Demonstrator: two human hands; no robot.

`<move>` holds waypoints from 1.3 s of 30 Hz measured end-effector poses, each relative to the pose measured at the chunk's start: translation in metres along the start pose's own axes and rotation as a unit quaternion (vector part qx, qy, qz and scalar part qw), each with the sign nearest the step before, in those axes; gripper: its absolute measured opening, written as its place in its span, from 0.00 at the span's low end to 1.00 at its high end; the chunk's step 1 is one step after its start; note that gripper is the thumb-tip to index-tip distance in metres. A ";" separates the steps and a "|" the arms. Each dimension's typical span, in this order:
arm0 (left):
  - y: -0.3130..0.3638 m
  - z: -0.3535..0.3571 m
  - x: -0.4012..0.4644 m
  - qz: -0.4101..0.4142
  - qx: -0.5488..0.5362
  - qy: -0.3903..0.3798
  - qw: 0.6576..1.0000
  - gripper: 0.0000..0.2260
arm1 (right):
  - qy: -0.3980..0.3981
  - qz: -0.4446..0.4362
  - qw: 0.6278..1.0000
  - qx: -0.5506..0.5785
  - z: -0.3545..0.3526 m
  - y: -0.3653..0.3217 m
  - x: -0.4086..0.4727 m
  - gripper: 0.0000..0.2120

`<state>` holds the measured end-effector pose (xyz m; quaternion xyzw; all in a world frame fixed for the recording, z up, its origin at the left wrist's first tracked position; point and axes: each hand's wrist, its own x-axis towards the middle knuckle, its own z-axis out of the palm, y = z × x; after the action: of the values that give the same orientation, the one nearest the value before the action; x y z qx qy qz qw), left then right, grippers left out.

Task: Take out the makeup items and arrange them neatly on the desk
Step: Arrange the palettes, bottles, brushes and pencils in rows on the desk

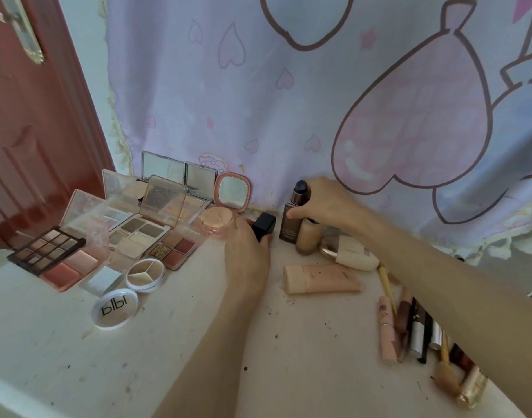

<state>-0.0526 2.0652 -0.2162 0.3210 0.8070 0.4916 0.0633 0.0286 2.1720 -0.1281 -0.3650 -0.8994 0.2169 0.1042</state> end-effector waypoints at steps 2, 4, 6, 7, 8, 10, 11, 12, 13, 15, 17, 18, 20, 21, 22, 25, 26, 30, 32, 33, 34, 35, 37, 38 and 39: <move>0.002 0.002 0.006 0.012 0.013 0.004 1.000 0.13 | -0.014 0.011 1.000 -0.012 -0.002 -0.004 0.004 0.12; 0.003 0.004 0.011 0.013 0.024 0.006 1.000 0.14 | -0.033 0.030 0.999 -0.021 -0.004 -0.008 0.011 0.12; 0.001 0.006 0.016 0.011 0.025 0.004 1.000 0.14 | -0.042 0.047 0.998 -0.024 -0.005 -0.011 0.018 0.13; 0.000 0.007 0.017 0.011 0.024 0.003 1.000 0.14 | -0.046 0.052 0.997 -0.025 -0.006 -0.012 0.021 0.14; -0.001 0.008 0.018 0.014 0.023 0.002 1.000 0.15 | -0.051 0.055 0.997 -0.027 -0.006 -0.014 0.024 0.15; -0.002 0.008 0.018 0.022 0.017 0.000 1.000 0.16 | -0.060 0.060 0.996 -0.031 -0.007 -0.017 0.028 0.14; -0.002 0.008 0.018 0.027 0.014 -0.001 1.000 0.17 | -0.061 0.062 0.996 -0.031 -0.008 -0.019 0.029 0.13; -0.003 0.007 0.018 0.032 0.014 -0.002 0.999 0.17 | -0.062 0.063 0.996 -0.031 -0.008 -0.020 0.030 0.13; -0.003 0.007 0.019 0.036 0.015 -0.002 0.999 0.16 | -0.063 0.064 0.996 -0.029 -0.008 -0.021 0.031 0.13; -0.004 0.008 0.020 0.041 0.020 -0.005 0.999 0.15 | -0.065 0.065 0.996 -0.013 -0.007 -0.021 0.030 0.13; -0.005 0.007 0.019 0.051 0.030 -0.009 0.998 0.15 | -0.070 0.071 0.995 0.023 -0.006 -0.019 0.029 0.15; -0.005 0.007 0.018 0.059 0.030 -0.008 0.998 0.16 | -0.071 0.076 0.993 0.049 -0.006 -0.017 0.027 0.16; -0.005 0.004 0.015 0.064 0.017 0.003 0.998 0.20 | -0.066 0.077 0.991 0.087 -0.009 -0.015 0.022 0.19; -0.005 0.003 0.014 0.065 0.013 0.012 0.998 0.20 | -0.061 0.075 0.990 0.098 -0.011 -0.013 0.018 0.22; -0.005 0.001 0.012 0.069 0.010 0.022 0.997 0.20 | -0.054 0.074 0.990 0.107 -0.013 -0.011 0.013 0.27; -0.003 -0.004 0.006 0.101 -0.009 0.051 0.993 0.17 | -0.045 0.074 0.989 0.121 -0.016 -0.002 -0.007 0.30; 0.000 -0.005 0.004 0.117 -0.020 0.060 0.991 0.15 | -0.041 0.068 0.989 0.127 -0.015 0.003 -0.015 0.22; 0.008 -0.004 -0.001 0.167 -0.068 0.071 0.981 0.11 | -0.008 0.061 0.977 0.203 0.009 0.018 -0.037 0.08; 0.010 -0.004 -0.002 0.171 -0.106 0.061 0.978 0.10 | 0.025 0.048 0.981 0.184 0.021 0.018 -0.041 0.08; 0.011 -0.005 -0.002 0.167 -0.124 0.053 0.977 0.09 | 0.046 0.035 0.985 0.161 0.027 0.019 -0.041 0.08; 0.012 -0.006 -0.003 0.159 -0.140 0.047 0.976 0.09 | 0.066 0.022 0.987 0.144 0.031 0.019 -0.041 0.09; 0.013 -0.007 -0.003 0.150 -0.156 0.042 0.975 0.09 | 0.084 0.014 0.987 0.137 0.033 0.020 -0.042 0.10; 0.018 -0.011 -0.003 0.132 -0.191 0.030 0.972 0.09 | 0.114 0.005 0.981 0.156 0.035 0.022 -0.047 0.11; 0.021 -0.014 -0.003 0.127 -0.210 0.017 0.969 0.09 | 0.123 0.001 0.977 0.177 0.035 0.023 -0.052 0.11; 0.024 -0.016 -0.002 0.127 -0.230 -0.003 0.965 0.09 | 0.127 0.000 0.968 0.215 0.035 0.024 -0.058 0.10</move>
<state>-0.0469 2.0593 -0.1884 0.3991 0.6243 0.6673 0.0750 0.0723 2.1361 -0.1724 -0.3581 -0.8110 0.3573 0.2938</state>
